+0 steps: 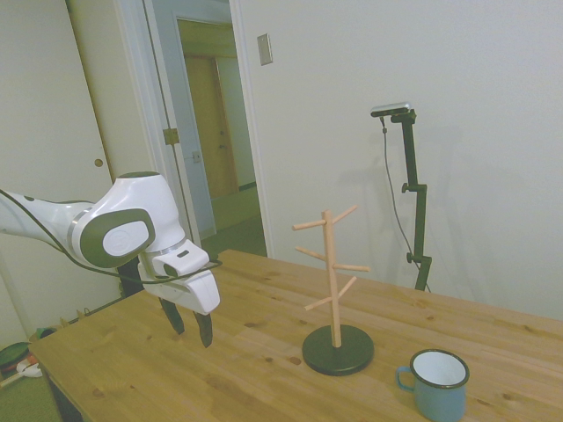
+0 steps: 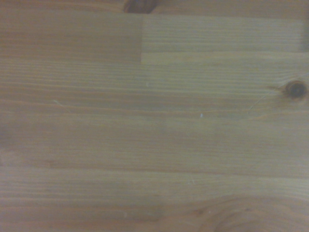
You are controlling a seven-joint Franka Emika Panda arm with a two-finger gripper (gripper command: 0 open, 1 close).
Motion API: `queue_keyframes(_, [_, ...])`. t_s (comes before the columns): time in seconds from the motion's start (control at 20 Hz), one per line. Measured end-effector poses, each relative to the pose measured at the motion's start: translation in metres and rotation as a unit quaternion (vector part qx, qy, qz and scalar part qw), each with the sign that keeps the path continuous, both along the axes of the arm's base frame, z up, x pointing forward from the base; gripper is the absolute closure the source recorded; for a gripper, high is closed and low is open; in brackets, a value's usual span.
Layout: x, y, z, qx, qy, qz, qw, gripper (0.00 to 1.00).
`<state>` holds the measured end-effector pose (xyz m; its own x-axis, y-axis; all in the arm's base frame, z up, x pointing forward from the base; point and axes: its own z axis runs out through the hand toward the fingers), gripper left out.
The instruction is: Hang the mug
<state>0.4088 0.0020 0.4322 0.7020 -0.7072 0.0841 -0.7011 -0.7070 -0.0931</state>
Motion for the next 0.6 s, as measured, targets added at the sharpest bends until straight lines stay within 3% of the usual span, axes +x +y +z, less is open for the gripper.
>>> queue_keyframes(0.15, [0.0,-0.005,-0.001,0.001,0.002,-0.004,1.0,0.0])
queue_keyframes(0.6, [-0.014,-0.14,0.005,0.028,-0.012,-0.071,0.997,0.0])
